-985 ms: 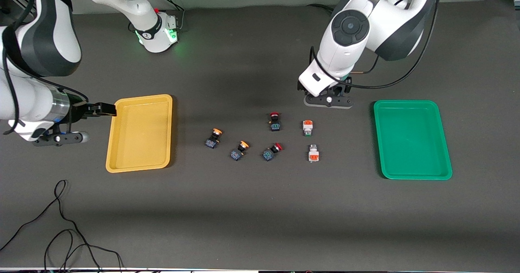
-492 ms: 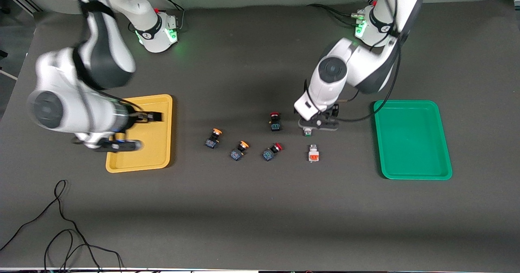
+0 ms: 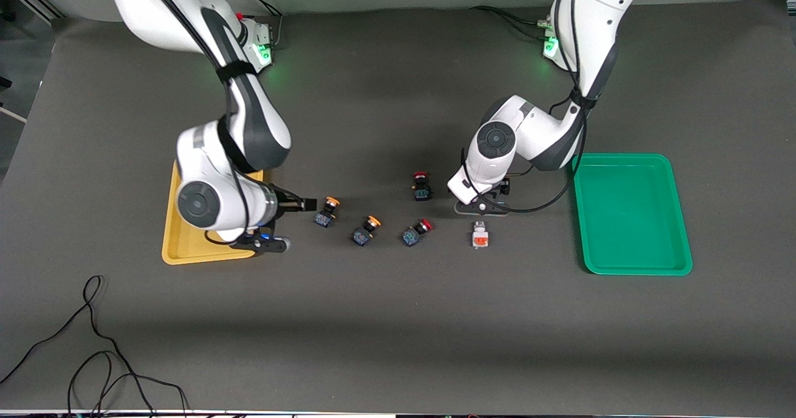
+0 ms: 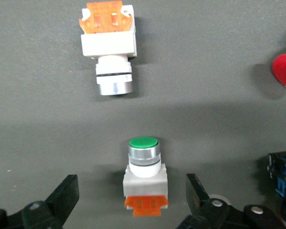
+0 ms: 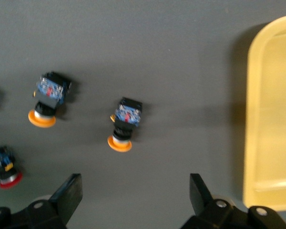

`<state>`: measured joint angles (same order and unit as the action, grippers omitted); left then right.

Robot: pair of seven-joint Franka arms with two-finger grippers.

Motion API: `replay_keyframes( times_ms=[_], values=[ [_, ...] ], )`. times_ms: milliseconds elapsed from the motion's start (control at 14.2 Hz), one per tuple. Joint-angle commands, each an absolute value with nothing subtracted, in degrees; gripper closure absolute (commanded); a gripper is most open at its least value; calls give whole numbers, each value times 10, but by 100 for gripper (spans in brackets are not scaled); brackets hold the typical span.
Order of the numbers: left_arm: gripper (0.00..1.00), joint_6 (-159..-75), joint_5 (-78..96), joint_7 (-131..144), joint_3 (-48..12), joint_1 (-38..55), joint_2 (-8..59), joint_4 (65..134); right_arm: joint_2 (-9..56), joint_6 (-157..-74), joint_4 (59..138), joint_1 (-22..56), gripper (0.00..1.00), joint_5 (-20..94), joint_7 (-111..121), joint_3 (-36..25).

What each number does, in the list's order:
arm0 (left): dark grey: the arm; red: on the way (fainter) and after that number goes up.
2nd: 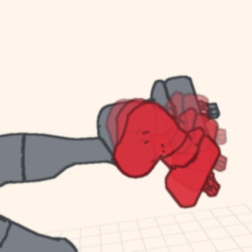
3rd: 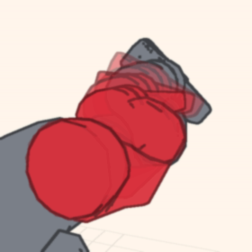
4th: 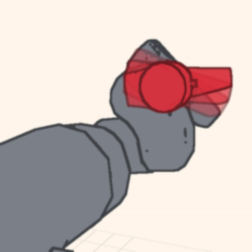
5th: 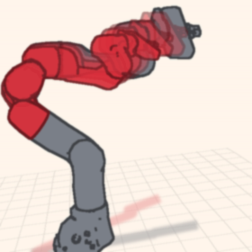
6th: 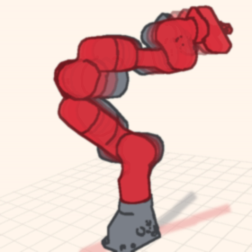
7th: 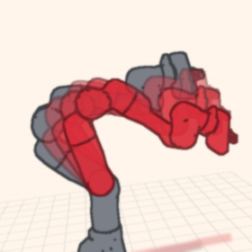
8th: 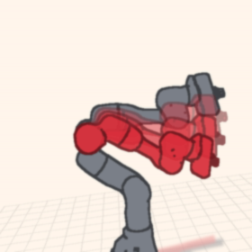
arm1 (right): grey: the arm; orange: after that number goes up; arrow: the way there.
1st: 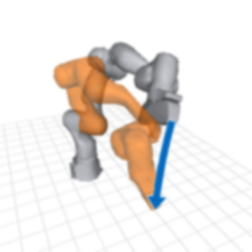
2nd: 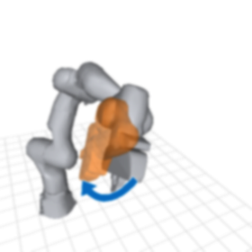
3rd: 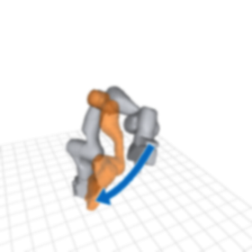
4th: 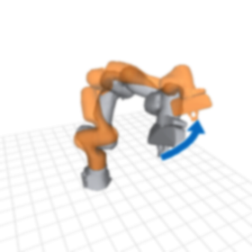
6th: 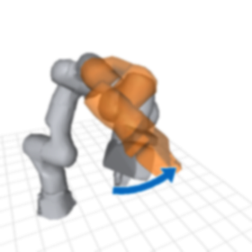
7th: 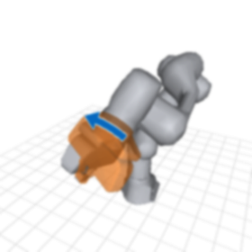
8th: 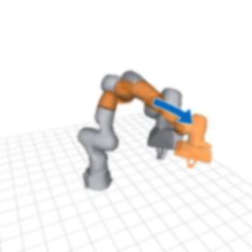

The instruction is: Place green and yellow buttons in trays

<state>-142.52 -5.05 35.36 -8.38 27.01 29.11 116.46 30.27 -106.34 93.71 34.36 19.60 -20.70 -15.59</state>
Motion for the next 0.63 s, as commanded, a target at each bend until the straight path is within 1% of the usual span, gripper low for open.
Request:
replay_keyframes(
  times_ms=[0,70,141,211,352,492,563],
  values=[
    [15,-1432,-62,391,-78,284,305,1157,336,-1103,932,372,0,211,-253,-162],
    [35,-1427,-62,391,-78,284,304,1158,344,-1114,934,374,0,212,-253,-162],
    [51,-1423,-62,391,-79,283,301,1156,351,-1122,935,375,0,216,-254,-162],
    [62,-1419,-62,392,-79,283,298,1155,357,-1134,937,380,0,229,-256,-162],
    [75,-1416,-62,404,-79,282,296,1154,368,-1175,959,387,0,238,-258,-162],
    [76,-1378,-62,410,-79,282,286,1138,377,-1217,983,388,0,239,-258,-162],
    [76,-1337,-62,410,-79,278,271,1120,388,-1234,985,392,0,240,-258,-161]
  ],
)
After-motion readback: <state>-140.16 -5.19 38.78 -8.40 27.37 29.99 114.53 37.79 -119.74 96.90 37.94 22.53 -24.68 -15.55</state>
